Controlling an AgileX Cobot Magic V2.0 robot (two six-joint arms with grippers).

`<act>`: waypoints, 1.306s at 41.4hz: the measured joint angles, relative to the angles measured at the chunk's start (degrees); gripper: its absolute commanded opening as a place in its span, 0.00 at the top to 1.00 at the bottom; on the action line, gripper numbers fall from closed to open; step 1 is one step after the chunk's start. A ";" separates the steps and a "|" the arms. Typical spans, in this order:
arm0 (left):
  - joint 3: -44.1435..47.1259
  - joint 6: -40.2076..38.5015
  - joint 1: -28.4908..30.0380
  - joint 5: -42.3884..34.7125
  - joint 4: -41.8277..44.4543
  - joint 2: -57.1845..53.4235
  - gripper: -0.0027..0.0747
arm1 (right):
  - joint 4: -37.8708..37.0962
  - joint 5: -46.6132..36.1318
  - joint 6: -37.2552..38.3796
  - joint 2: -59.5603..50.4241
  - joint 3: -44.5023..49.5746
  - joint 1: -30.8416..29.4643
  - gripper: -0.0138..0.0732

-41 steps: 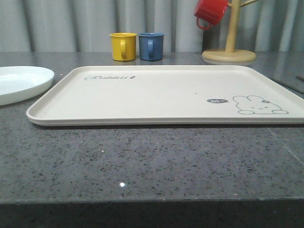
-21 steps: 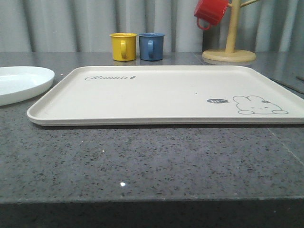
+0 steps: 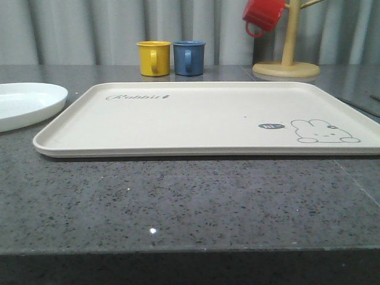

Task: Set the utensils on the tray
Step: 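Grasp the rim of the white plate with the left gripper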

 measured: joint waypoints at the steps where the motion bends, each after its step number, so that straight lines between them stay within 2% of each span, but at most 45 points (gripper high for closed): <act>1: 0.00 0.00 0.00 0.00 0.00 0.00 0.10 | 0.00 0.00 0.00 0.00 0.00 0.00 0.10; 11: 0.00 0.00 0.00 0.00 -2.60 0.84 0.10 | 0.00 0.00 0.00 0.00 0.00 0.00 0.10; 16: -0.78 1.25 0.00 0.61 -6.36 5.42 0.10 | 0.00 0.00 0.00 0.00 0.00 0.00 0.10; 30: -14.01 11.05 -0.22 14.23 -11.44 28.58 0.10 | 0.00 0.00 0.00 0.00 0.00 0.00 0.10; 40: -22.31 15.17 -6.82 19.59 -11.44 42.57 0.10 | -0.05 0.00 0.00 0.00 0.00 0.00 0.10; 47: -28.70 15.62 -12.07 26.06 -6.88 52.75 0.10 | -0.14 0.00 0.00 0.00 0.00 0.00 0.10; 54: -34.59 15.62 -14.23 31.70 -4.93 62.41 0.10 | -0.14 0.00 0.00 0.00 0.00 0.00 0.10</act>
